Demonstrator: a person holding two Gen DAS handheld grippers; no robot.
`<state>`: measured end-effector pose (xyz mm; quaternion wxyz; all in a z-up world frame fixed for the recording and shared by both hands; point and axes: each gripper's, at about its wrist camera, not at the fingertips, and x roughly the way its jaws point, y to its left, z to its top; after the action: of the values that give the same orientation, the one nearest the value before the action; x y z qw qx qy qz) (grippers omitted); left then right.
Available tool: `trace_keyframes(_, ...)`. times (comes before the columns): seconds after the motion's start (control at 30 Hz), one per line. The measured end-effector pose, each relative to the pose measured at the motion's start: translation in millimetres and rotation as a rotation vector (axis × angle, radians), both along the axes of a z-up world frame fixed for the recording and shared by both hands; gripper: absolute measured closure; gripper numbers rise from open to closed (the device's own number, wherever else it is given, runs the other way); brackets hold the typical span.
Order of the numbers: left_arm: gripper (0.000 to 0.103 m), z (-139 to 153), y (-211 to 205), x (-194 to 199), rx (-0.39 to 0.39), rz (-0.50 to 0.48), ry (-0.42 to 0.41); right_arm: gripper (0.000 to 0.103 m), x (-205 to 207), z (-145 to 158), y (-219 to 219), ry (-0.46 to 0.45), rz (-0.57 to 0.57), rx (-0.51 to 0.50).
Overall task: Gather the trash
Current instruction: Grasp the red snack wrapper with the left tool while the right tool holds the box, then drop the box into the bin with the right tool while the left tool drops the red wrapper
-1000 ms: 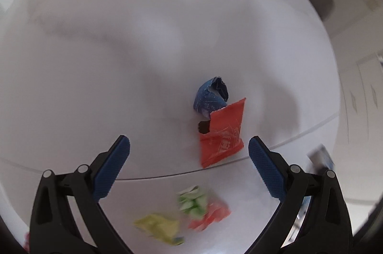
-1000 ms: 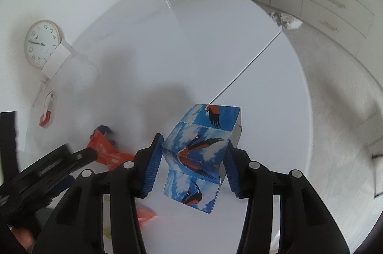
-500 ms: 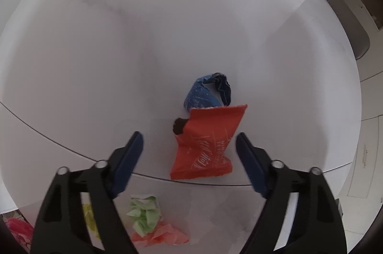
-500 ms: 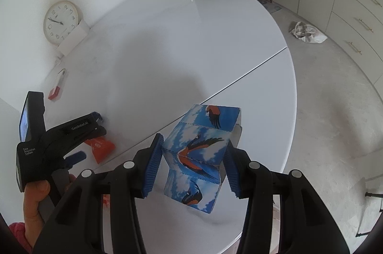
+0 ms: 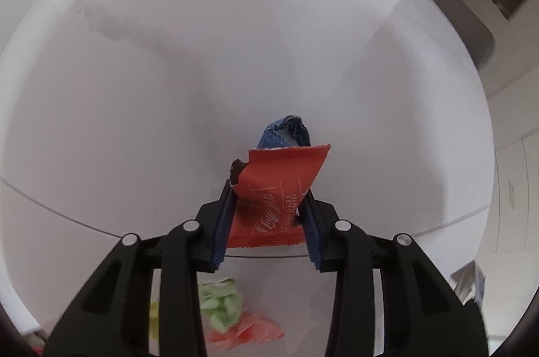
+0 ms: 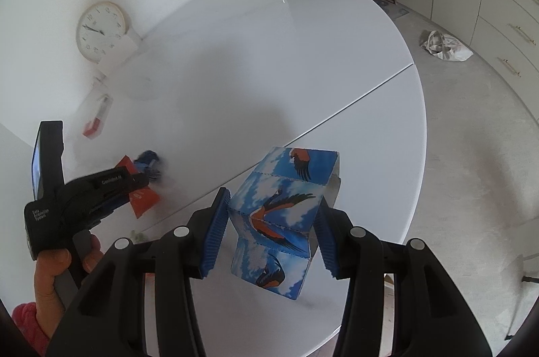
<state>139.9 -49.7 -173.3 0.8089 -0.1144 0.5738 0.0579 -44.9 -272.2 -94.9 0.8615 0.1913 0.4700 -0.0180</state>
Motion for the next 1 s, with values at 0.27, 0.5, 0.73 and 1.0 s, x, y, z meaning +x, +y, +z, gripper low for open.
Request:
trace_keyframes(0.27,0.066,55.2,-6.3,-53.8,-0.012,-0.350,-0.067,0.054,-73.5,19.0,-7.8,-0.051,-0.098,0.002)
trace_keyframes(0.5,0.066,89.4,-37.5,-122.0,-0.084,-0.804,-0.073,0.054,-168.9,-43.2,-10.8,0.069,-0.361,-0.011)
trace_keyframes(0.73,0.066,92.1,-58.4,-168.8,-0.084,-1.095,-0.088,0.053,-198.2,-173.0,-6.5,0.238,-0.519,0.105)
trace_keyframes(1.0,0.066,79.8,-71.4,-215.5,-0.065,-1.264,-0.075,0.019,-214.4,-193.5,-2.2,0.279,-0.634,0.104)
